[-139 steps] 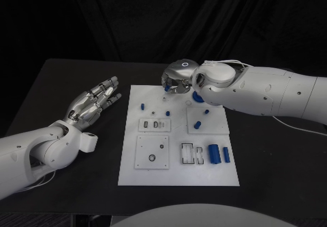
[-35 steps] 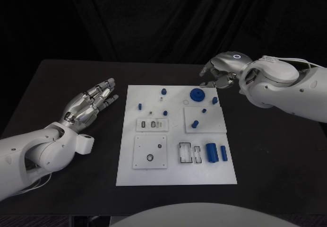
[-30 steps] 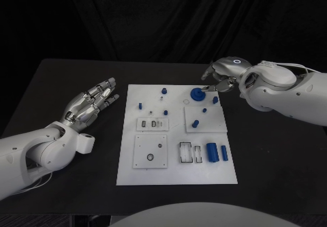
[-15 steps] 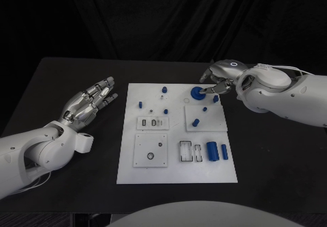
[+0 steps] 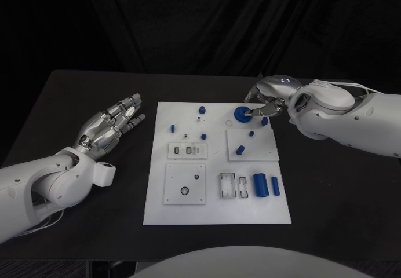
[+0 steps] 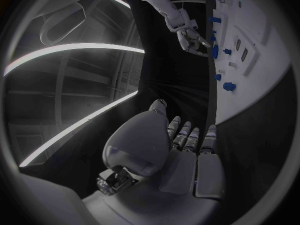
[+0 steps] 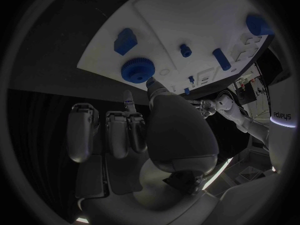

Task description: Assemble the parts on the task board

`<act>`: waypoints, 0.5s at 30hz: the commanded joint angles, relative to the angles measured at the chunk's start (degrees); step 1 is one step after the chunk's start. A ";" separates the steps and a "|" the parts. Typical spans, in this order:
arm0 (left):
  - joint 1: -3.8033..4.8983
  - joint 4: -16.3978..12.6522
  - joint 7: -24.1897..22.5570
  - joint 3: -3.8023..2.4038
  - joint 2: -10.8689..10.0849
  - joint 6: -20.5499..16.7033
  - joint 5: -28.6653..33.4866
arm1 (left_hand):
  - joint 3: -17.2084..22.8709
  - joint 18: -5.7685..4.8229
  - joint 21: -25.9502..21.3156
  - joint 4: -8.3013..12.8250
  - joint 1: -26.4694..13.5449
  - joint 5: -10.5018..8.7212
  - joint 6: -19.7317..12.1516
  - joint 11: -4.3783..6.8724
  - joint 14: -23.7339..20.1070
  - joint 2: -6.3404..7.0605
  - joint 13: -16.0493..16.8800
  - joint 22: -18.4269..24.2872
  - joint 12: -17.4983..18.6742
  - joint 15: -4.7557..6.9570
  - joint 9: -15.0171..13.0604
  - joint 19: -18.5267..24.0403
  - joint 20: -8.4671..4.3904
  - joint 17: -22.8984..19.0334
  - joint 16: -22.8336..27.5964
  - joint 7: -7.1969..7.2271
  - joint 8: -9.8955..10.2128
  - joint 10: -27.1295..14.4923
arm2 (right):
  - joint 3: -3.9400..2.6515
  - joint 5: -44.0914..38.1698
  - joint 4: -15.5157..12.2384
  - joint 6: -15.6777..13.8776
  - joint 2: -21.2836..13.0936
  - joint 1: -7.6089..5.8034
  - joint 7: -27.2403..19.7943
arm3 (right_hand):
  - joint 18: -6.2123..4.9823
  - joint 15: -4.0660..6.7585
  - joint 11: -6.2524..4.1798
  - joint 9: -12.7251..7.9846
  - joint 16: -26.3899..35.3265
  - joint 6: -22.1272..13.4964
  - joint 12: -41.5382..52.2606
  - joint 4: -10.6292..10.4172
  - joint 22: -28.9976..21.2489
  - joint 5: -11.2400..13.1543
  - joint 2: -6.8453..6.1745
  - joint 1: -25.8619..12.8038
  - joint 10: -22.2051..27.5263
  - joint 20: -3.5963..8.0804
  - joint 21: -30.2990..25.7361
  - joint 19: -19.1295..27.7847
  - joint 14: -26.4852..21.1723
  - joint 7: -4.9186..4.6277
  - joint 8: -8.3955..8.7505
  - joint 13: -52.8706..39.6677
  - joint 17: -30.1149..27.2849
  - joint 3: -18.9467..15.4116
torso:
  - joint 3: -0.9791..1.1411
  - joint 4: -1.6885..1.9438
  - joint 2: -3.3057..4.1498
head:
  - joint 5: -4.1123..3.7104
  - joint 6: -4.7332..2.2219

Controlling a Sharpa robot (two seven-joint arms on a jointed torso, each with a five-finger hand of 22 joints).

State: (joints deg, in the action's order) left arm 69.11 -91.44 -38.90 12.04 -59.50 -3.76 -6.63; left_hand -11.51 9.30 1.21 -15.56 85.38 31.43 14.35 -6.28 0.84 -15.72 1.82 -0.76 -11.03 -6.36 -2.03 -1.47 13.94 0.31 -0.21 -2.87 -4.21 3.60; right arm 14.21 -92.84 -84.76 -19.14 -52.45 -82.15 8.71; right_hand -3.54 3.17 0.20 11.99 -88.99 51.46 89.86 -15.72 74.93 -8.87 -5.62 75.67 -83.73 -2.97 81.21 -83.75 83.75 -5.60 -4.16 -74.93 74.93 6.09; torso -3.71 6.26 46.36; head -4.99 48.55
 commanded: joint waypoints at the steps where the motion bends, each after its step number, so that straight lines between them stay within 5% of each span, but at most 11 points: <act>1: 0.12 0.06 -8.33 -0.02 0.18 0.87 -0.08 | 0.16 1.11 0.16 0.28 0.64 0.27 -0.10 0.00 -0.01 -0.02 -0.10 0.00 0.38 -0.34 -0.05 0.02 0.31 0.02 -0.24 -0.46 0.02 -0.33 | -0.03 -0.12 0.18 0.45 0.18 0.46 1.27 | 1.21 -0.02 0.25 0.02 -0.59 0.63 0.14 0.53 9.65 -0.33 -0.10 0.82 -6.27 -0.17 0.50 -1.36 6.05 -0.14 -0.08 -15.07 14.45 0.01 | 0.01 0.07 0.01 | -0.05 0.01; 15: 0.11 0.35 -8.27 0.05 0.30 1.17 -0.08 | 0.18 1.11 0.19 0.31 0.67 0.28 -0.11 -0.01 0.00 -0.02 -0.10 -0.01 0.38 -0.36 -0.05 -0.02 0.34 0.03 -0.24 -0.51 0.03 -0.35 | -0.03 -0.12 1.34 1.50 1.22 1.49 2.17 | 1.22 -0.12 0.41 0.25 -0.51 1.56 0.14 0.62 9.78 -0.41 -0.07 0.98 -6.27 -0.25 0.58 -1.40 6.01 -0.35 -0.46 -15.07 14.34 -0.11 | 0.03 0.04 0.03 | 0.02 -0.01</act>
State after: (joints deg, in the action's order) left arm 69.11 -91.04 -38.90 12.11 -59.33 -3.44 -6.63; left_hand -11.51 9.31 1.21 -15.56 85.51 31.43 14.14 -6.28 0.84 -15.59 1.82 -0.76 -11.03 -6.36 -2.03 -1.47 13.94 0.31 -0.21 -3.08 -4.21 3.60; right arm 14.21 -92.80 -83.50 -18.42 -51.29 -80.86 9.40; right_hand -2.65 3.17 0.41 12.18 -89.44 52.60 89.86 -15.39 74.92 -9.31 -5.56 76.30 -83.94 -2.97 81.87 -83.75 83.75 -5.89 -4.40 -74.93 74.93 6.10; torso -3.71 6.30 46.36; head -4.95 48.54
